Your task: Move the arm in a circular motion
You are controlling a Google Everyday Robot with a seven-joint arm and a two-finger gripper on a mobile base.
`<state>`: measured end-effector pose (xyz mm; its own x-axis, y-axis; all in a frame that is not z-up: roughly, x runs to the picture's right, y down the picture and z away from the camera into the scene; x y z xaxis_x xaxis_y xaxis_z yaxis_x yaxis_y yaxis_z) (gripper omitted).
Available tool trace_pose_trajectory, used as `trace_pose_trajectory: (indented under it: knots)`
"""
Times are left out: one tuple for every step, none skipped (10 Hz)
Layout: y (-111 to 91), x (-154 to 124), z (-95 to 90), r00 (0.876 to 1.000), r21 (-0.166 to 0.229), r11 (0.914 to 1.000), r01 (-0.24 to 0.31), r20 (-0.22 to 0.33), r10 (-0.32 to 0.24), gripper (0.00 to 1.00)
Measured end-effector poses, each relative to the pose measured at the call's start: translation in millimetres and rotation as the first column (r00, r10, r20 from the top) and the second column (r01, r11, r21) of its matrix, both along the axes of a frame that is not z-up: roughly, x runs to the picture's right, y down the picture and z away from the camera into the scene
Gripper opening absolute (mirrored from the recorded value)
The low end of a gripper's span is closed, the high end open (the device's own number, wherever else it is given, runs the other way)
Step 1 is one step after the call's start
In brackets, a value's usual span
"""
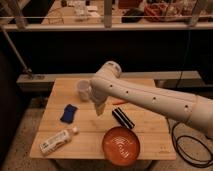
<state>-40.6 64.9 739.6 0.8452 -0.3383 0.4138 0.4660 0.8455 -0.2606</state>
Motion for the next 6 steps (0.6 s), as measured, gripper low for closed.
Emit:
trace_pose_trajectory:
  knots:
    - [-2.1,11.1,10.7,1.0,-0.004,0.9999,-0.011,-0.018,0.011,0.8]
    - [-4.9,33.5,26.2,0.998,-0.014,0.9994,-0.031,-0.049,0.031,0.8]
    - [-6.7,55.0,37.6,0.996,-0.022,0.9985,-0.049,-0.075,0.047,0.8]
    - [-7.5,84.1,50.9,0.991,-0.037,0.9963,-0.078,-0.108,0.074,0.8]
    - [-6.6,104.3,59.8,0.987,-0.049,0.9935,-0.102,-0.132,0.095,0.8]
    - [-4.5,131.8,71.8,0.978,-0.066,0.9883,-0.138,-0.167,0.125,0.8]
